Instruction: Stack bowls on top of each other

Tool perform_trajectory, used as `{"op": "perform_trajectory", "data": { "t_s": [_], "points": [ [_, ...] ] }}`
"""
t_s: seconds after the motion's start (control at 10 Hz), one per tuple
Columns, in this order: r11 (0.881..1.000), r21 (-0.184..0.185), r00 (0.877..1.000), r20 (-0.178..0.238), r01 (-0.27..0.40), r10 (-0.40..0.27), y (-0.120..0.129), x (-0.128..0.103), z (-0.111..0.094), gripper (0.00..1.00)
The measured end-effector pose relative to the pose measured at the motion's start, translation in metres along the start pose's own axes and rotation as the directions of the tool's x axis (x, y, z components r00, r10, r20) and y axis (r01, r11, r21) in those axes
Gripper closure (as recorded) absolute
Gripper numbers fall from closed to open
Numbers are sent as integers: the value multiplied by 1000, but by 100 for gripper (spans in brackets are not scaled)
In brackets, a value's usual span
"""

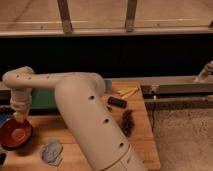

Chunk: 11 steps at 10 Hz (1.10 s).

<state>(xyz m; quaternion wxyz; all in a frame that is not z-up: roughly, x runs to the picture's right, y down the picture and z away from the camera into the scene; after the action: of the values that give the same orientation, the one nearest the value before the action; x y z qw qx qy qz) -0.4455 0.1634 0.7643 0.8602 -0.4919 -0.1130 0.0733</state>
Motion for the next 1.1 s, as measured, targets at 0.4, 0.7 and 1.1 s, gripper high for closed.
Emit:
{"op": "perform_trajectory", "data": {
  "t_s": [0.4, 0.7, 1.1],
  "points": [
    [1000, -2, 1000, -2, 8, -8, 1, 1, -1, 24],
    [1000, 0, 1000, -4, 8, -8, 2, 1, -2, 24],
    [1000, 1, 1000, -4, 6, -6, 1, 1, -2, 24]
  ]
}}
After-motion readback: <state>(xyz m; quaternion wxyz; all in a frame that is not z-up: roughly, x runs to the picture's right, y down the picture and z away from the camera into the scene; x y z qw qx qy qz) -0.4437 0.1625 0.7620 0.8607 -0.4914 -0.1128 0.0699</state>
